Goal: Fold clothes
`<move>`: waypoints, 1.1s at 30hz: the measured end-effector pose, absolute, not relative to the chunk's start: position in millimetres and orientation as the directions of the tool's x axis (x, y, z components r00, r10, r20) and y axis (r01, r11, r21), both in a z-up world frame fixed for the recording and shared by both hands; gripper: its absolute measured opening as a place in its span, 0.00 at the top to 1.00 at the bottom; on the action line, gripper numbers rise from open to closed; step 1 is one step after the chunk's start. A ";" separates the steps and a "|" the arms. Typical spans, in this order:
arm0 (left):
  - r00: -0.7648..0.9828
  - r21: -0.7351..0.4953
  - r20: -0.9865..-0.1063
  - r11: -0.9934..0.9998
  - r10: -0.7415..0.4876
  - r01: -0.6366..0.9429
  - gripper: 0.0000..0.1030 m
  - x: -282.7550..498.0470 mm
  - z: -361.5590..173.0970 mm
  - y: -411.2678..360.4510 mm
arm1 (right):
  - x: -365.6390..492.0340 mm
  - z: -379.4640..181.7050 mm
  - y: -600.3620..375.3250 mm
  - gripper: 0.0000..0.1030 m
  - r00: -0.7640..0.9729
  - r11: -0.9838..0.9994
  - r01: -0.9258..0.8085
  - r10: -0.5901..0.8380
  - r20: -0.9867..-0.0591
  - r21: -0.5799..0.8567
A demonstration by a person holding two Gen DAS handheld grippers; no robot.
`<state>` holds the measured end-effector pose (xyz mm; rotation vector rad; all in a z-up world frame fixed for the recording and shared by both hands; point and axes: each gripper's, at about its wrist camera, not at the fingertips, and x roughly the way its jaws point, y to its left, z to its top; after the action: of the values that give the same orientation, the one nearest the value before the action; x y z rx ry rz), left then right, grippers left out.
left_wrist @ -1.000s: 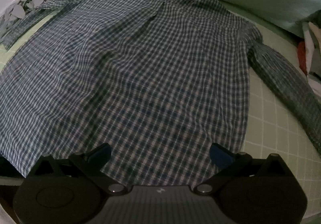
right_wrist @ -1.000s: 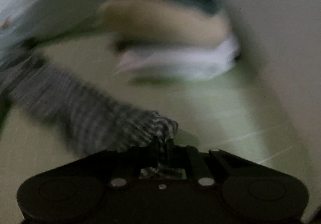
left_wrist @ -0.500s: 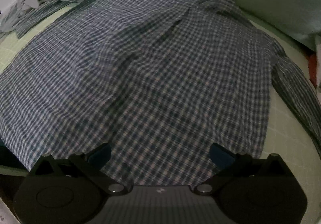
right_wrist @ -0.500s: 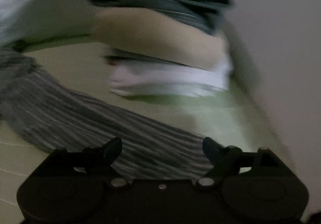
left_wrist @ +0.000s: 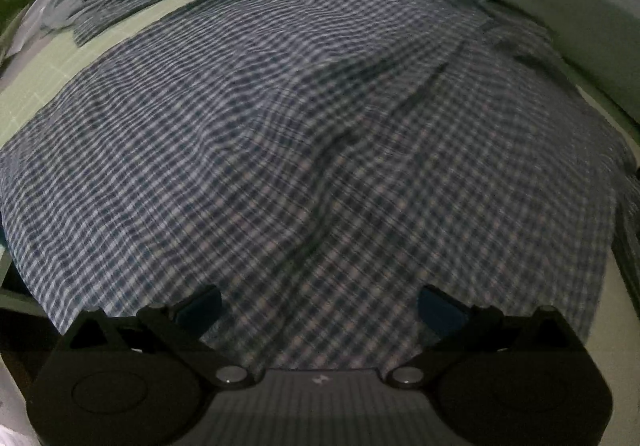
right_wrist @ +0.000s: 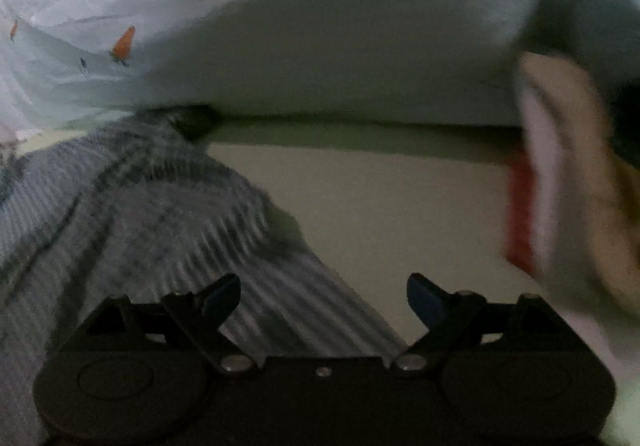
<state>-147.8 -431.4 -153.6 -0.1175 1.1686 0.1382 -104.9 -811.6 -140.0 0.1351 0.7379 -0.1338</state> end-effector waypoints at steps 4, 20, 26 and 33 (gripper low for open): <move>0.381 0.017 -0.919 0.976 0.101 -0.218 0.00 -132.0 -159.3 -432.7 | -59.1 -148.9 -807.8 0.19 0.719 0.977 0.127 0.029 -0.695 0.173; 0.390 0.016 -0.914 0.973 0.108 -0.229 0.00 -99.3 -167.1 -441.7 | 24.2 -158.6 -799.5 0.98 0.681 0.999 0.020 -0.042 -0.731 -0.039; 0.406 -0.007 -0.910 0.975 0.086 -0.222 0.00 -102.2 -156.8 -436.3 | 1.4 -143.0 -789.9 0.50 0.706 0.991 0.084 -0.135 -0.695 -0.106; 0.439 -0.035 -0.896 0.975 0.066 -0.217 0.00 -118.5 -141.2 -413.8 | -133.3 -114.7 -748.9 0.20 0.726 0.995 0.093 -0.093 -0.682 -0.037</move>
<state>-118.5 -413.8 -141.2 -0.1528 1.1032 0.1766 -133.3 -748.9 -114.7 -0.0007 0.7516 -0.1024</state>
